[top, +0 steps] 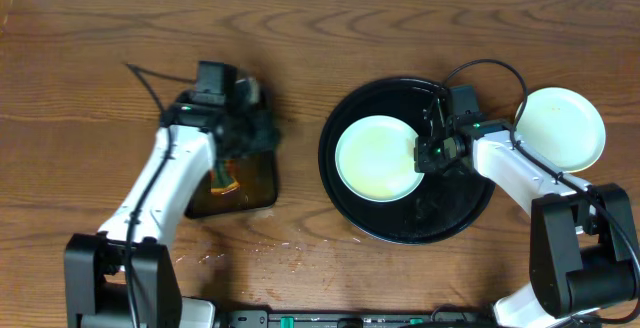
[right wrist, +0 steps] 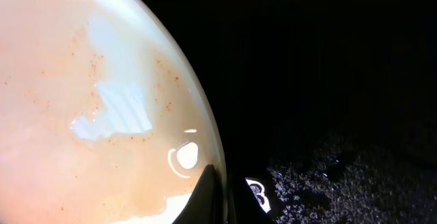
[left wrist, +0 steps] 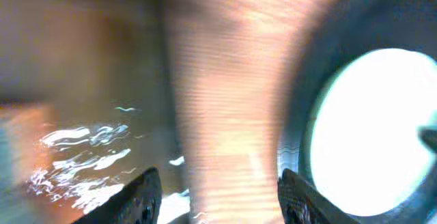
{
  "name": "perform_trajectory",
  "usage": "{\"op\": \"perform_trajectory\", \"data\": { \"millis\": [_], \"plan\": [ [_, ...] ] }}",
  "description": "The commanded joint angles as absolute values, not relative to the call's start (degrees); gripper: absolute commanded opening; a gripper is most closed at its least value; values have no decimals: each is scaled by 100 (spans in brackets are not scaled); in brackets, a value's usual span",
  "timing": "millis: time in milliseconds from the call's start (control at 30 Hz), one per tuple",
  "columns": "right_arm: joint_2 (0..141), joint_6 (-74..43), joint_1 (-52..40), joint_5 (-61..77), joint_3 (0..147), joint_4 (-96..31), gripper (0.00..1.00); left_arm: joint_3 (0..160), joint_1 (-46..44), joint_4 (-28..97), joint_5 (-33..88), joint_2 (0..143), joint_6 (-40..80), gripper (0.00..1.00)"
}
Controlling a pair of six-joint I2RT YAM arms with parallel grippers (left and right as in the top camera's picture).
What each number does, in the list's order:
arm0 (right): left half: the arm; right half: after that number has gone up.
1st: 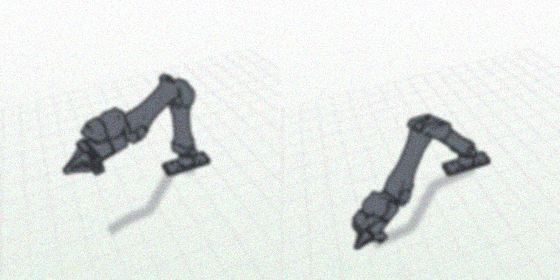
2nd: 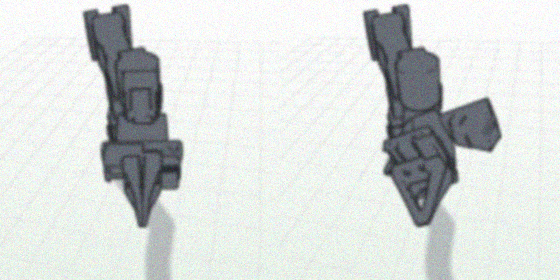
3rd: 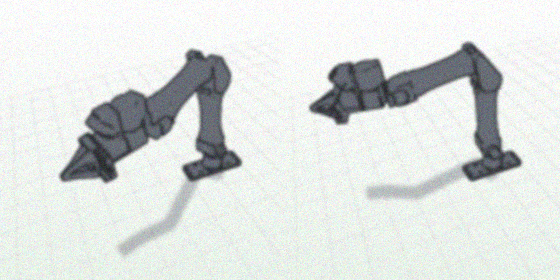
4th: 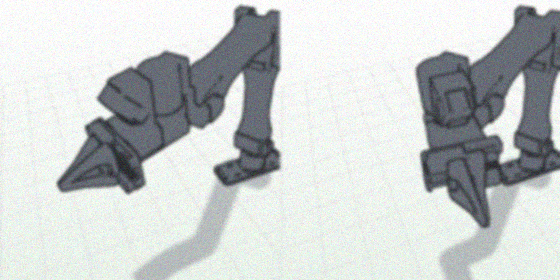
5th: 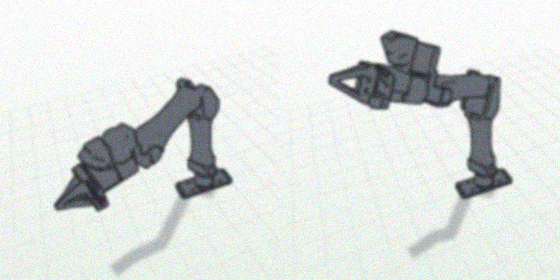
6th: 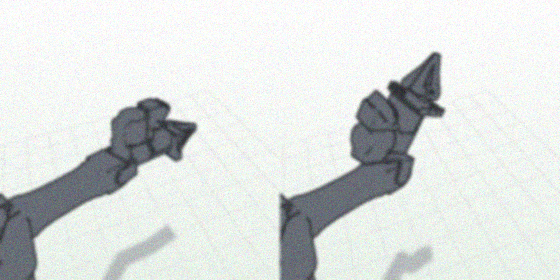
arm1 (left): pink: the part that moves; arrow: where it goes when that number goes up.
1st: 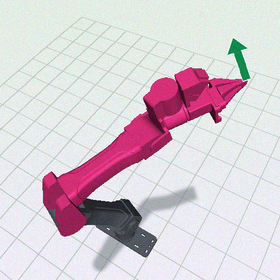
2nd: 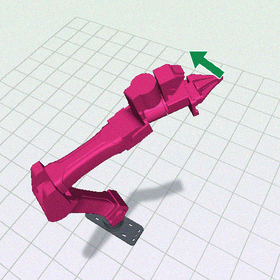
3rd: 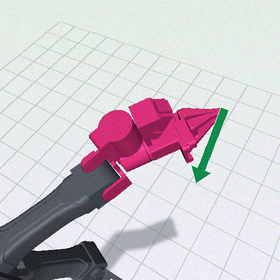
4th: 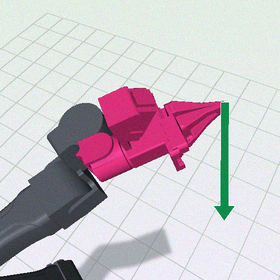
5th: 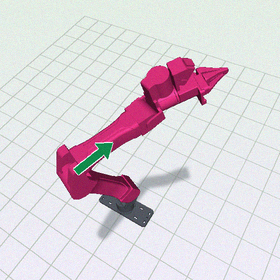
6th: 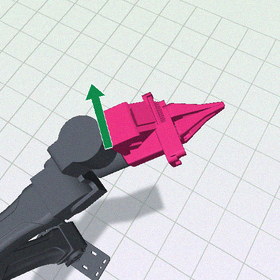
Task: Clean dirty plates on tray and stack at the side
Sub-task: 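Dip the sponge back into the water tray with the left gripper, then scrub the second plate again with the sponge in the left gripper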
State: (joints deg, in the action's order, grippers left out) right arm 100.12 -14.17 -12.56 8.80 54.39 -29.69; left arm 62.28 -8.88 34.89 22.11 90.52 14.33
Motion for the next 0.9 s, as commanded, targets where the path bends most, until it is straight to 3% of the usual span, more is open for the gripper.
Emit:
{"op": "perform_trajectory", "data": {
  "millis": [0, 200, 333, 500, 700, 867],
  "plan": [
    [10138, -1256, -1210, 502, 5269, -3044, 1, 6296, -1671, 3041, 3087, 9135, 1356, 53],
    [10138, -1258, -1210, 548, 5269, -3044, 1, 6296, -2530, 2248, 2390, 9802, 1868, 44],
    [10138, -1256, -1208, 545, 5269, -3068, 1, 6296, -2606, 1970, 2351, 10392, 2226, 34],
    [10138, -1258, -1208, 565, 5269, -3081, 1, 6296, -2606, 1826, 2349, 10774, 2305, 31],
    [10138, -1258, -1208, 563, 5269, -3111, 1, 6296, -2606, 1660, 2351, 11054, 2331, 8],
    [10136, -1278, -1085, 650, 5271, -3192, 1, 6296, -2611, 1570, 2355, 11225, 2495, 8]
  ]
}}
